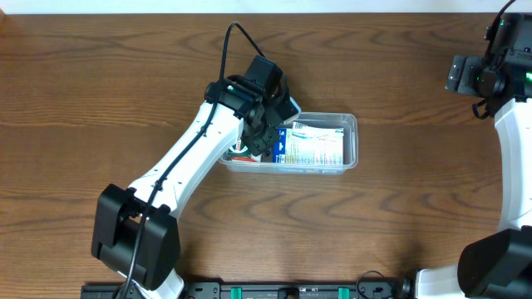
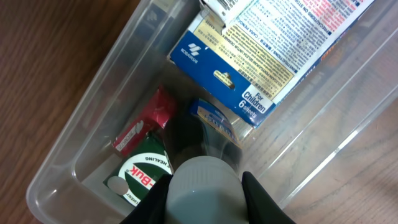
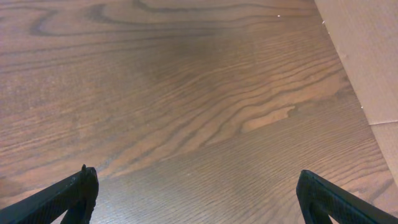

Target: Pack container

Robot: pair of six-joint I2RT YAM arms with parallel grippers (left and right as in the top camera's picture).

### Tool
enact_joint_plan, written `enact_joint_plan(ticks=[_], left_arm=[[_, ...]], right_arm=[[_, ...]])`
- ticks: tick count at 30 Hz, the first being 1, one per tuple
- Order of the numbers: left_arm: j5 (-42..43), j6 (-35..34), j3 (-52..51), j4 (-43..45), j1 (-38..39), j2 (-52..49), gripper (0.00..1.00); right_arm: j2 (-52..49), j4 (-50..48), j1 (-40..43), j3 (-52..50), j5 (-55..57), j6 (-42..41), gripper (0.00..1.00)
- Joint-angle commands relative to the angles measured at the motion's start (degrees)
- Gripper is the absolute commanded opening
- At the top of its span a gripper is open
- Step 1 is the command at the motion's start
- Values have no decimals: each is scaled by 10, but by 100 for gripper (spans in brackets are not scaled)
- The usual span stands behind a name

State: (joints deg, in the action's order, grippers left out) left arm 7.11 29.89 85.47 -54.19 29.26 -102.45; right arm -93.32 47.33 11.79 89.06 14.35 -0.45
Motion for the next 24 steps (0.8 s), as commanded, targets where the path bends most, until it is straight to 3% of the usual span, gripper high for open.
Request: enact_joint_plan(ticks=[1,24], left_arm=[[0,5,-3,6,-3,-3,20],[15,5,-11,17,-2,-3,20]], right_arm=[[-1,0,2,0,0,-8,99],[-1,0,2,0,0,-8,99]])
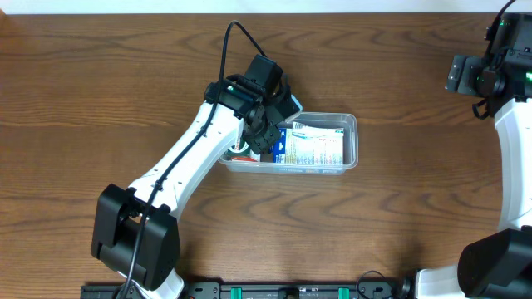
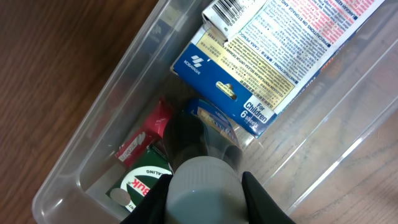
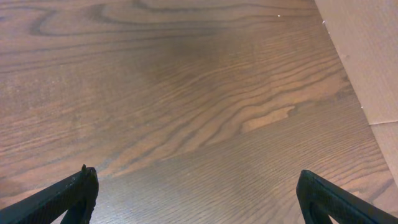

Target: Pack container

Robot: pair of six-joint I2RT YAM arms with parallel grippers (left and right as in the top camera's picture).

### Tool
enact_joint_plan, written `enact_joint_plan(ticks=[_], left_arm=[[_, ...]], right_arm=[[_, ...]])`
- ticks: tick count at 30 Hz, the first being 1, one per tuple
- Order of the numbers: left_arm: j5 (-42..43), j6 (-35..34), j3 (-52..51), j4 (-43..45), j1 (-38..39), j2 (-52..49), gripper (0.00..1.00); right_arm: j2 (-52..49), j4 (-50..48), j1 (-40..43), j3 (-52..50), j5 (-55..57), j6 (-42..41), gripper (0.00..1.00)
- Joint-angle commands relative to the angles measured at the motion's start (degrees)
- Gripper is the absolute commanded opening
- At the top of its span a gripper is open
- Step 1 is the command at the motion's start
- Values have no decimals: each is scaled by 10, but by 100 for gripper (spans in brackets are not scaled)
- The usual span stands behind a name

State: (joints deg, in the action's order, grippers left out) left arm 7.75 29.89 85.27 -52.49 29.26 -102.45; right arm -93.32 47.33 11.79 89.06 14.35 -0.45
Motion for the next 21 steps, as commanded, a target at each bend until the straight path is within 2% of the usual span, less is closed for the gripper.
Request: enact_joint_plan(ticks=[1,16,17,19,21], left_arm=[[9,5,-14,0,-2,-3,20],[8,5,-74,61,-3,-3,22],[8,5,-74,64,-3,-3,29],[8,5,-74,70,-3,-3,49],[8,5,-74,75,-3,-3,61]], right_arm=[[-1,0,2,0,0,-8,99],[-1,0,2,0,0,-8,99],[-1,0,2,0,0,-8,99],[-1,0,2,0,0,-8,99],[-1,0,2,0,0,-8,99]])
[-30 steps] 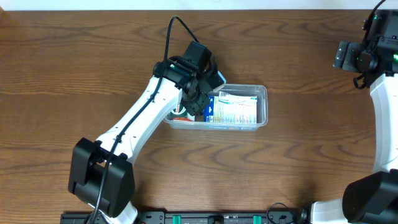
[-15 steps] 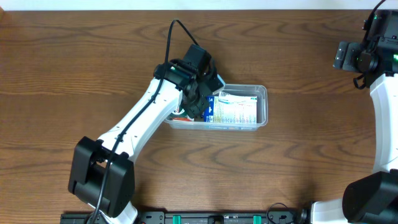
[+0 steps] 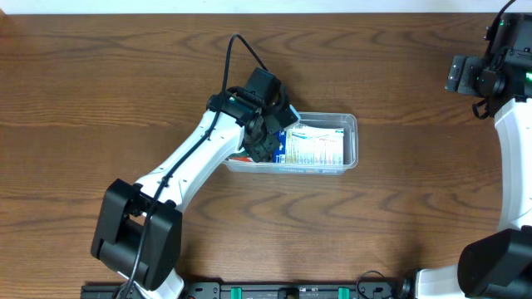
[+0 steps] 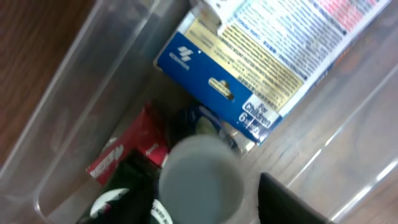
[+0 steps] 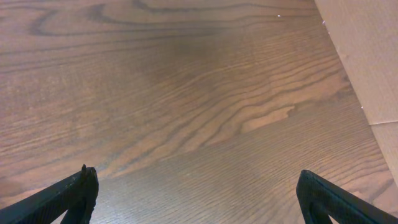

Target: Pack container

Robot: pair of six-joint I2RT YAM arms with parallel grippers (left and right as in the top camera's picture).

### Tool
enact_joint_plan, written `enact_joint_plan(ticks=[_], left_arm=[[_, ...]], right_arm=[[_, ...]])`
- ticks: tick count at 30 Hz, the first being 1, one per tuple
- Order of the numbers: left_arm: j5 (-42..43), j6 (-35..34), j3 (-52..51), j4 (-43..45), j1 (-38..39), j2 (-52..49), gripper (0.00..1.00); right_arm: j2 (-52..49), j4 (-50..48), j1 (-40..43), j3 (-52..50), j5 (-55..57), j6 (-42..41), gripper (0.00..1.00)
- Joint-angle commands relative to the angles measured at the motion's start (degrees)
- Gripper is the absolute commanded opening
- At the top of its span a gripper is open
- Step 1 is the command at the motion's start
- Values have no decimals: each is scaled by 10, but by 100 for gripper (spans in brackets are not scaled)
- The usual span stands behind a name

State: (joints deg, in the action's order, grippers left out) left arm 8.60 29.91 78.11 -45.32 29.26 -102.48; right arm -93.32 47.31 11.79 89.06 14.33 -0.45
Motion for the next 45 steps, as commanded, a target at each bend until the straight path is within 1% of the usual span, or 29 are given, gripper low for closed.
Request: enact_joint_plan(ticks=[1,3,8,15,17,21,26,28,31,36,41,43,45], left_arm=[[-1,5,-3,5,-3,-3,66],[-1,5,-2,7,-3,-3,72],[-7,5,-1,7,-3,0,82],[-12,-17,30,-5,-3,35,84],[-12,-24,47,-25,-3,57,98],[-23,-43,63,-52,-3,119,98],[-23,-54,63,-75,-3,225,98],[-22,-54,63,-99,-3,266,98],[-16,-82,63,-137,-2,313,98],[-16,-82,63,-225,-2,370,98],[-15,-123,61,-361,-2,399,98],[-15,-125,56,-391,-2,403,98],[-16,-125,44,-399,-2,409,98]], right_arm=[[-1,1,2,0,0,-8,99],[-1,1,2,0,0,-8,99],[-1,1,2,0,0,-8,99],[-1,1,2,0,0,-8,99],[-1,1,2,0,0,-8,99],[-1,1,2,0,0,-8,99],[-1,1,2,0,0,-8,99],[-1,1,2,0,0,-8,99],[-1,1,2,0,0,-8,99],[-1,1,2,0,0,-8,99],[-1,1,2,0,0,-8,99],[-1,1,2,0,0,-8,99],[-1,1,2,0,0,-8,99]])
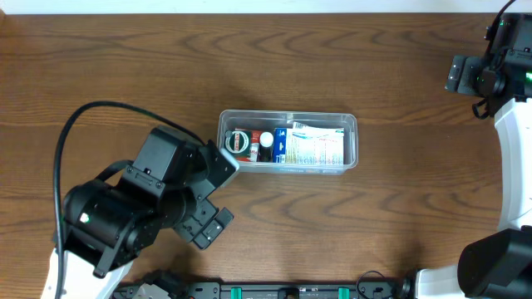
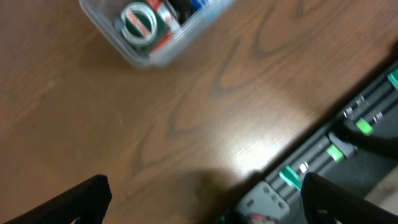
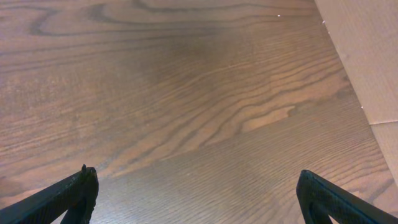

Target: Pack container

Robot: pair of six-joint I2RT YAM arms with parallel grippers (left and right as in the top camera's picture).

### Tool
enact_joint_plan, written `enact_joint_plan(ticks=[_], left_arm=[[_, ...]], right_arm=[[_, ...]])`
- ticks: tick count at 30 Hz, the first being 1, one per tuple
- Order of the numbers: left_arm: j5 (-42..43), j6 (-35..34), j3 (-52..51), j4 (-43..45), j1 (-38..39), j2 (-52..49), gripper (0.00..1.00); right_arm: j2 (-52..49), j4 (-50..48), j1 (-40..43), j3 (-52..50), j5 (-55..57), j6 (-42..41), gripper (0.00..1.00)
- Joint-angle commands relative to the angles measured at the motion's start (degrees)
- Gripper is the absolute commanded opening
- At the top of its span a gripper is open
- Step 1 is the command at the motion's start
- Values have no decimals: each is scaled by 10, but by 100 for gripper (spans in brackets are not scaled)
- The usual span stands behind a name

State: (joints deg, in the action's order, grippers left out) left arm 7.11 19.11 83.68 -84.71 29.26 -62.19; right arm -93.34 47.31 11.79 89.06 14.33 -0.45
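The clear plastic container lies mid-table, also at the top left of the left wrist view. It holds a green round tin, a white-capped dark bottle standing upright, a small red item and a blue-and-white box. My left gripper hangs open and empty over bare wood near the table's front left, well clear of the container. My right gripper is open over bare wood at the far right.
A black rail with green clips runs along the table's front edge, close to the left gripper. A beige cardboard surface borders the table beside the right gripper. The left arm's bulky body covers the front left.
My left gripper was inside the container's left end with its fingers spread round the white-capped bottle. It is now open near the table's front left, and the bottle stands in the container.
My left gripper was shut on the white-capped bottle, low inside the container's left end, and stayed so at the following moment. Then its fingers stood apart from the cap. Now the arm is back at the front left and the bottle stays packed. The right arm never moved.
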Motion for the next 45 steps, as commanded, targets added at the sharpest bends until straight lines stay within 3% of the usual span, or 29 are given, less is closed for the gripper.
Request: enact_joint_plan(ticks=[1,6,14,25,36,45], left_arm=[[-1,-17,-17,-3,-2,9,98],[-1,-28,-68,54,-6,30,98],[-6,-24,-245,259,-62,116,98],[-5,-23,-519,565,-192,310,98],[0,-23,-605,692,-276,426,98],[12,-23,-663,812,-299,467,98]], right_arm=[[0,1,2,0,0,-8,99],[0,1,2,0,0,-8,99],[0,1,2,0,0,-8,99],[0,1,2,0,0,-8,99],[0,1,2,0,0,-8,99],[0,1,2,0,0,-8,99]])
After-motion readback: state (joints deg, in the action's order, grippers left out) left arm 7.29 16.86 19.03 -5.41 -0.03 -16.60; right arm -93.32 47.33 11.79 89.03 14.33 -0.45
